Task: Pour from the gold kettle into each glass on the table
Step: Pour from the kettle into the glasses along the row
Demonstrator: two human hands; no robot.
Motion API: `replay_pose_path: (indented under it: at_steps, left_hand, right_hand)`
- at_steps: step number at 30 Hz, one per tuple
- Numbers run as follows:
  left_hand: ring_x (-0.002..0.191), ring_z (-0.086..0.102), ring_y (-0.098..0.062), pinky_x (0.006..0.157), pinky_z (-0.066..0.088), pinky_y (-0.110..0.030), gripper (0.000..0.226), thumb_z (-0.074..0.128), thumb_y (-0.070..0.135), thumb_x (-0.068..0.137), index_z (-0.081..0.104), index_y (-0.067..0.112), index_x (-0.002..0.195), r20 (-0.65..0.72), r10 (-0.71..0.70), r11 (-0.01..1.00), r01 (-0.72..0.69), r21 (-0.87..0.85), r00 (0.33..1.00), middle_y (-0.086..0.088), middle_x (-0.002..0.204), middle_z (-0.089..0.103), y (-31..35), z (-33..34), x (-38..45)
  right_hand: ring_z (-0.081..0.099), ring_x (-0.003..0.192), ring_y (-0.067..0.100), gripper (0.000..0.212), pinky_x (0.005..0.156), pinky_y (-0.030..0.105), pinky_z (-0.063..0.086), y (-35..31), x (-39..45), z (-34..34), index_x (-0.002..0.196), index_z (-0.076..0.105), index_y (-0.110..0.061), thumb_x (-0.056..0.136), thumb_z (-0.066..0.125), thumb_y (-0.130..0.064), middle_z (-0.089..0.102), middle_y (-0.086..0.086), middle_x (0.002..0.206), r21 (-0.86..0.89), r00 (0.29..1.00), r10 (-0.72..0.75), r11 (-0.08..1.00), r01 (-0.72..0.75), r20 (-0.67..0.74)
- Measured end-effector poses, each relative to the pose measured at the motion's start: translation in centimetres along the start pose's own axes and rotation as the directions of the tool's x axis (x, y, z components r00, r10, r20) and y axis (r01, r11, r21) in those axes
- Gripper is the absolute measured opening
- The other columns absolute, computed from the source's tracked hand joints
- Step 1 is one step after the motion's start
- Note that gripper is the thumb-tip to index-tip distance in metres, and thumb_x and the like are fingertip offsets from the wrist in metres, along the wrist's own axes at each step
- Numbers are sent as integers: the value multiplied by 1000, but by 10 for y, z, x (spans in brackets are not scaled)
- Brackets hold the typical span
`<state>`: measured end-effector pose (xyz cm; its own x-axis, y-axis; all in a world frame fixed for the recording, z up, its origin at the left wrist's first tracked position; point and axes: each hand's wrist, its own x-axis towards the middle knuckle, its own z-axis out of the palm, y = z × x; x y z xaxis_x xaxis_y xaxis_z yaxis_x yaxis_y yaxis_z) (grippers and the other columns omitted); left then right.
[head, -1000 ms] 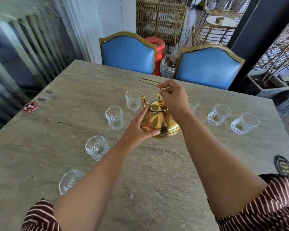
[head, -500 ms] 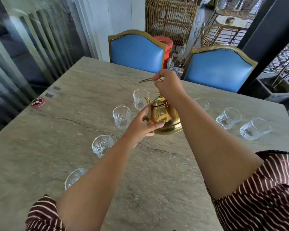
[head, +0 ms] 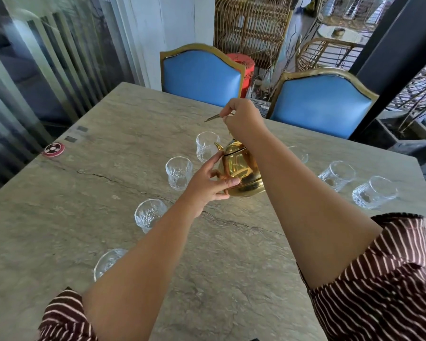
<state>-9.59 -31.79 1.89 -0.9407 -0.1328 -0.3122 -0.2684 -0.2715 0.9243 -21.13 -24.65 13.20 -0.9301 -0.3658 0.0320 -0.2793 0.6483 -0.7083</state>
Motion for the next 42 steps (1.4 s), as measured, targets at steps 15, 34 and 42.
replay_pose_path:
  at_steps: [15,34,42]
  left_hand:
    - [125,62,-32,93,57,-56,93,83,7,77,38,41,151,8,-1,1000,1,-16,1000,-18,147,47,-3,-10,-3]
    - [121,64,-31,91,59,-54,92,84,10,77,39,42,151,26,12,1000,-11,-20,1000,-18,145,47,-1,-15,-5]
    - [124,63,-32,89,60,-50,92,82,8,78,38,41,151,26,18,999,-17,-32,1000,-19,148,44,-1,-14,-5]
  right_hand:
    - [55,83,19,25,60,24,45,-12,-3,7,103,67,-11,94,46,-1,55,3,97,-42,1000,18,999,-18,11]
    - [52,64,17,29,48,22,38,-18,0,11,100,66,-13,92,44,3,59,5,89,-83,1000,23,996,-21,21]
    - [54,69,20,28,51,24,40,-19,4,13,101,66,-13,92,44,3,59,5,90,-100,999,30,995,-27,28]
